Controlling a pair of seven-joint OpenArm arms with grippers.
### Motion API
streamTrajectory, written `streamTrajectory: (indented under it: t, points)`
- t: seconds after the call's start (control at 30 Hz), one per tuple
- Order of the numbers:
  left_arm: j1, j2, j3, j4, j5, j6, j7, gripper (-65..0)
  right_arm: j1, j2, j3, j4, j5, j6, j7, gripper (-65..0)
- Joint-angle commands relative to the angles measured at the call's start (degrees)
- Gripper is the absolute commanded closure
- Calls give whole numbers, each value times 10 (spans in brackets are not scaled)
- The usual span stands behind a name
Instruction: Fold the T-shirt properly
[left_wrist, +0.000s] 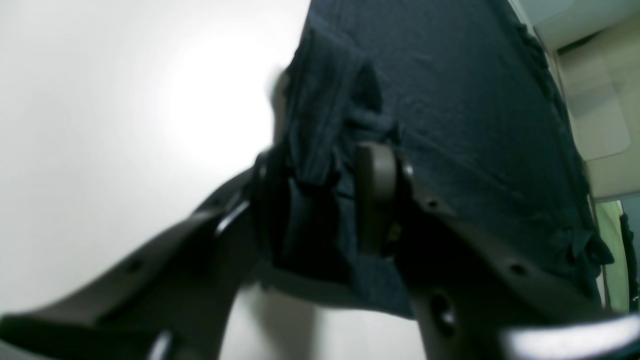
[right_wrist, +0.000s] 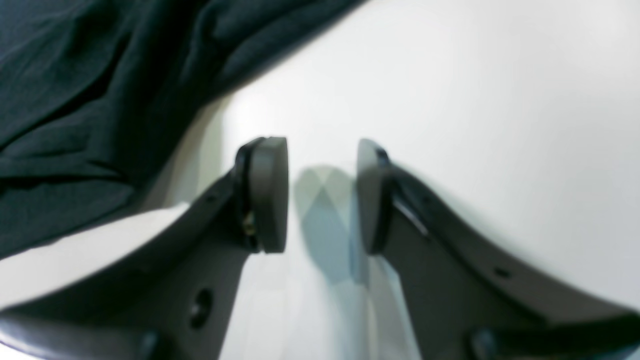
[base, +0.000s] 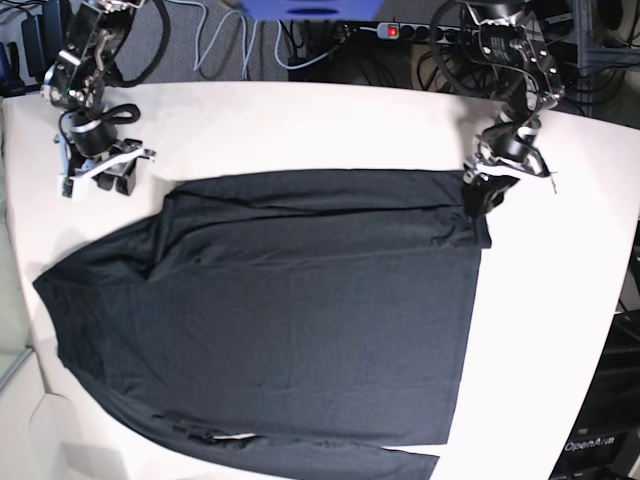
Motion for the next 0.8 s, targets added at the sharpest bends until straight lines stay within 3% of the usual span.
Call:
streamTrajectory:
  t: [0.0,0.13,0.17,0.4,0.63,0.77]
  points:
    - [17,8,2,-30,47,51,83,-211,2,6,1,11,4,5,11,-240]
    - [17,7,2,-31,47,51,85,-21,2,6,1,11,4,5,11,-240]
    - [17,7,3,-31,47,51,86,0,2,6,1,11,4,5,11,-240]
    - [17,7,1,-24,44,51,86,0,2,6,1,11,4,5,11,-238]
    - [21,-17,4,-24,-35,51,87,0,6,22,0,13,4,5,9,-241]
    - [21,-28,5,-23,-51,51,87,0,8,36,2,33,5,5,7,-248]
